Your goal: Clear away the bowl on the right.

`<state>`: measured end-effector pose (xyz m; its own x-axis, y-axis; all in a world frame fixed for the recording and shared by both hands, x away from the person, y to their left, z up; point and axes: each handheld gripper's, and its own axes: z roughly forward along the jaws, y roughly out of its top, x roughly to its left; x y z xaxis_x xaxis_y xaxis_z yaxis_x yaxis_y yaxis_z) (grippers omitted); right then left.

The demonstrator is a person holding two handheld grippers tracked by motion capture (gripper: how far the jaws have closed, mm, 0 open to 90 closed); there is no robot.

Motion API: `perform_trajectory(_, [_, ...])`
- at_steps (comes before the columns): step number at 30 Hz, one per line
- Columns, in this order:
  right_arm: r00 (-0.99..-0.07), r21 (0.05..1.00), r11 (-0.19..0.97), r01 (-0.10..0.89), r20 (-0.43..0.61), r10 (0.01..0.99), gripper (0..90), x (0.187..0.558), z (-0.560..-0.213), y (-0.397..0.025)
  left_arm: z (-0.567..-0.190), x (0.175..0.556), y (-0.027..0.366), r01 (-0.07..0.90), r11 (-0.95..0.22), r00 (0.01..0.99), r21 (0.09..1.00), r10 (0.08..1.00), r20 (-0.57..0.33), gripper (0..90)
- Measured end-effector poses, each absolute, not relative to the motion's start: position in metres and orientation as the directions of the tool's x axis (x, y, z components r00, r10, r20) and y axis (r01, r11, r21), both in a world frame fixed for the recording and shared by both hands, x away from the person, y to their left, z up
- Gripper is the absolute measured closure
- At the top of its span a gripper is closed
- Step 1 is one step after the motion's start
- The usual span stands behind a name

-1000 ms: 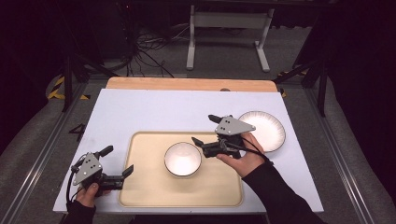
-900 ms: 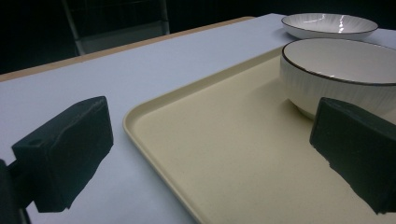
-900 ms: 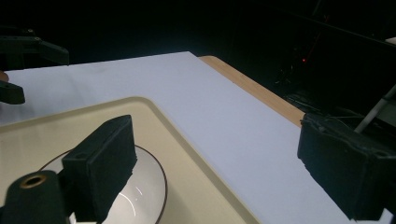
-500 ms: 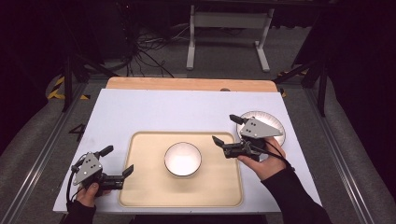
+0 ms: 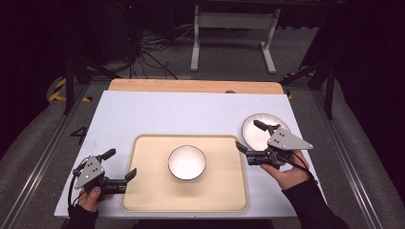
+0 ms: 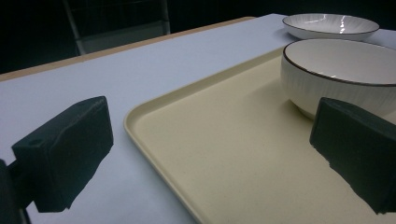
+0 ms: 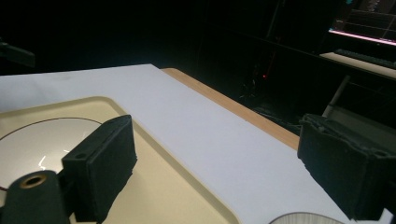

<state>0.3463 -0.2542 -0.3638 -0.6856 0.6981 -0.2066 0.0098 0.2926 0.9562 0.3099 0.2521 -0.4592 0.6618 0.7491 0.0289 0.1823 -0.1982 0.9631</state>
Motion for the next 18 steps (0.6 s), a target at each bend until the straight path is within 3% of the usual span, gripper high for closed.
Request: perform_trajectory(18, [-0.632,0.975,0.218,0.036,-0.147,0.761,11.3,0.335,-0.423,-0.286,-0.459,0.309,0.252,0.181,-0.2,0.659,0.963,0.752,0.032,0.1])
